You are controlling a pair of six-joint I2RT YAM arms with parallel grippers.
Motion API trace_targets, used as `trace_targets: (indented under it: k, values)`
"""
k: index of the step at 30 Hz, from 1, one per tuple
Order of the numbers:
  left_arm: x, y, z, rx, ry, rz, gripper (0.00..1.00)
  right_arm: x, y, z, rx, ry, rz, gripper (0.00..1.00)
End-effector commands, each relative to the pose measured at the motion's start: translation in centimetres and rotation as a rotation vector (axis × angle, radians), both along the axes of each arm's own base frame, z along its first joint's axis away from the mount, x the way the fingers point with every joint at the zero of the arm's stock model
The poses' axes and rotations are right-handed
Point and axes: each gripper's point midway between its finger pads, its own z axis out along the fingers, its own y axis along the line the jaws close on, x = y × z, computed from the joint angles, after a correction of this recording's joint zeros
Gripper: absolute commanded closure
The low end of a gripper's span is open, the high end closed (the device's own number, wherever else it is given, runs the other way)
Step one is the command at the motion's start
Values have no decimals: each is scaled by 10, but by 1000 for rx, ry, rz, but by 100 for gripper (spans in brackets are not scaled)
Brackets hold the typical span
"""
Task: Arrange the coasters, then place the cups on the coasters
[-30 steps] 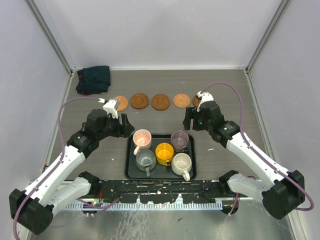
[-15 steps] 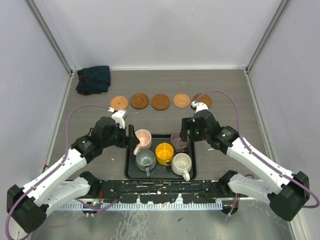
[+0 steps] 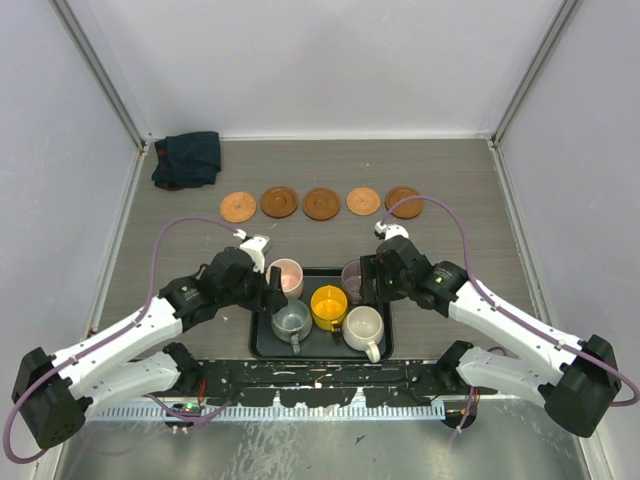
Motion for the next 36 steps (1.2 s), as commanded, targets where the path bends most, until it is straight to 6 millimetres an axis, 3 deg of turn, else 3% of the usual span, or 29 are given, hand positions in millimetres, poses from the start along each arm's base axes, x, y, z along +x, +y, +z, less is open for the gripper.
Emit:
trace_targets:
  k: [1, 9, 21, 36]
  values:
    - [10, 1, 4, 3, -37, 43, 31, 6, 1, 2, 6, -25, -27, 28]
    - [14, -1, 6, -6, -50, 54, 31, 5, 5, -10, -2, 1, -12, 34]
    - [17, -2, 33, -66, -115, 58, 31, -2, 9, -27, 0, 43, 4, 36]
    - [24, -5, 39, -70, -143, 62, 31, 2, 15, -49, -28, 44, 10, 42]
